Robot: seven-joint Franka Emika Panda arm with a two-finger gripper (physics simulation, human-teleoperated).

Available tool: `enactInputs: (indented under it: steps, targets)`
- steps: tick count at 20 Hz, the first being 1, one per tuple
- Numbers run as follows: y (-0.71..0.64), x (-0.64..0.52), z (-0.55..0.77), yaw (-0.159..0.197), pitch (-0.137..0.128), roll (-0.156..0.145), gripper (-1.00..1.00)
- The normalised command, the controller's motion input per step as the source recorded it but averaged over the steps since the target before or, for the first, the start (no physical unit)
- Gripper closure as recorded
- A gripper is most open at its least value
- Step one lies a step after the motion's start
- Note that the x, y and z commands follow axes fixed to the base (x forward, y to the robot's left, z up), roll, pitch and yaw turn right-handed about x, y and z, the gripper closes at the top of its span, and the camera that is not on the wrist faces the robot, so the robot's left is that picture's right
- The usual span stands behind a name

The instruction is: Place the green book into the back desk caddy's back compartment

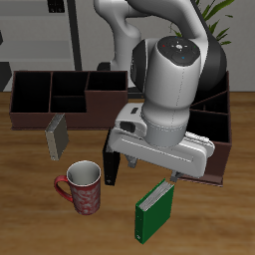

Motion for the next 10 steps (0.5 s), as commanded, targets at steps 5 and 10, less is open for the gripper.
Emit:
enactInputs:
  steps: [5,10]
  targets:
    - [-0.07,0.05,-0.33,-0.08,-0.001,0.009,-1.0]
    - [-0.01,0.03,-0.18,-0.032,0.01,0.007,-1.0]
